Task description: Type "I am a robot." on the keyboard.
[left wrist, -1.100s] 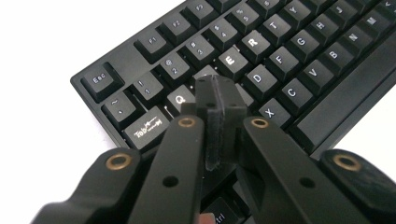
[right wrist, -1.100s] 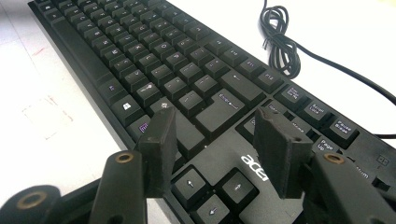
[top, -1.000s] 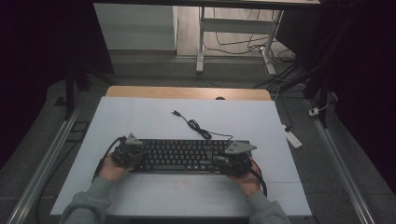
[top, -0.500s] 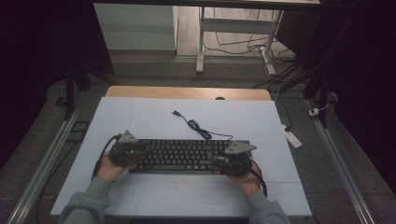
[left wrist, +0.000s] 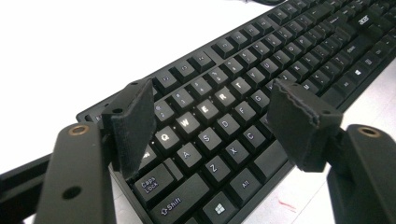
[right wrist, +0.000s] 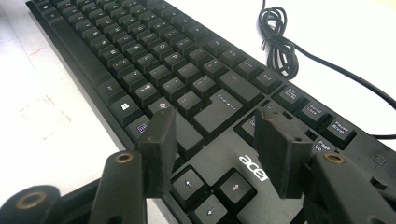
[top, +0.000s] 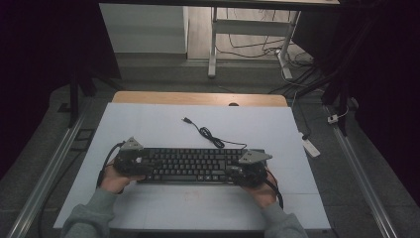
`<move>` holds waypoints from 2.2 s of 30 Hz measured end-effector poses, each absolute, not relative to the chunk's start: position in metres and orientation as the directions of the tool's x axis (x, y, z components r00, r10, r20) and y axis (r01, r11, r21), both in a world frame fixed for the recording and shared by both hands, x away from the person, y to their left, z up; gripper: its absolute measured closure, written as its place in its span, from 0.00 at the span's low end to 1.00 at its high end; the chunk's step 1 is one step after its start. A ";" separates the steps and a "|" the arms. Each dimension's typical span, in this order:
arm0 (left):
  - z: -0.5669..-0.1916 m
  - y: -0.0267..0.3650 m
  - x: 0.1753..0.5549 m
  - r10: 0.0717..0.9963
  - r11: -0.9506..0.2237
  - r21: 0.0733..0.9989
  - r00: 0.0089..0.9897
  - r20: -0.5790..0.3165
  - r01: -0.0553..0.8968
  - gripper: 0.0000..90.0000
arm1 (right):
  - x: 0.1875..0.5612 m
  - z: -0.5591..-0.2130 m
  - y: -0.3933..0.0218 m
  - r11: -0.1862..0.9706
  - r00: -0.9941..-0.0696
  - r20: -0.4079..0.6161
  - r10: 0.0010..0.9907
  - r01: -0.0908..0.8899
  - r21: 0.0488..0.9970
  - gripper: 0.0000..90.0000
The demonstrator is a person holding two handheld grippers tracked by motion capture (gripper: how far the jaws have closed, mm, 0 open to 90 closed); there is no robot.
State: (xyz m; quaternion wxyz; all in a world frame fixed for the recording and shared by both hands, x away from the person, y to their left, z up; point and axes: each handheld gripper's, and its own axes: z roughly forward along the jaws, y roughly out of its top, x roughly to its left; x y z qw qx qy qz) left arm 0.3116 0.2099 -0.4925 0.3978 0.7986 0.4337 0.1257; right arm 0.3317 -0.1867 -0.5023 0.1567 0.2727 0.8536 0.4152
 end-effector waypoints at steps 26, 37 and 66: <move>-0.493 0.206 0.311 0.777 -0.333 0.738 0.614 -0.138 0.588 0.33 | 0.331 -0.493 -0.169 0.499 -0.819 -0.033 0.573 0.316 0.807 0.63; -0.494 0.206 0.311 0.776 -0.337 0.737 0.616 -0.134 0.586 0.33 | 0.333 -0.493 -0.151 0.522 -0.853 -0.007 0.522 0.313 0.794 0.88; -0.494 0.203 0.311 0.774 -0.341 0.737 0.619 -0.132 0.584 0.32 | 0.339 -0.498 -0.089 0.574 -0.909 0.002 0.417 0.265 0.774 1.00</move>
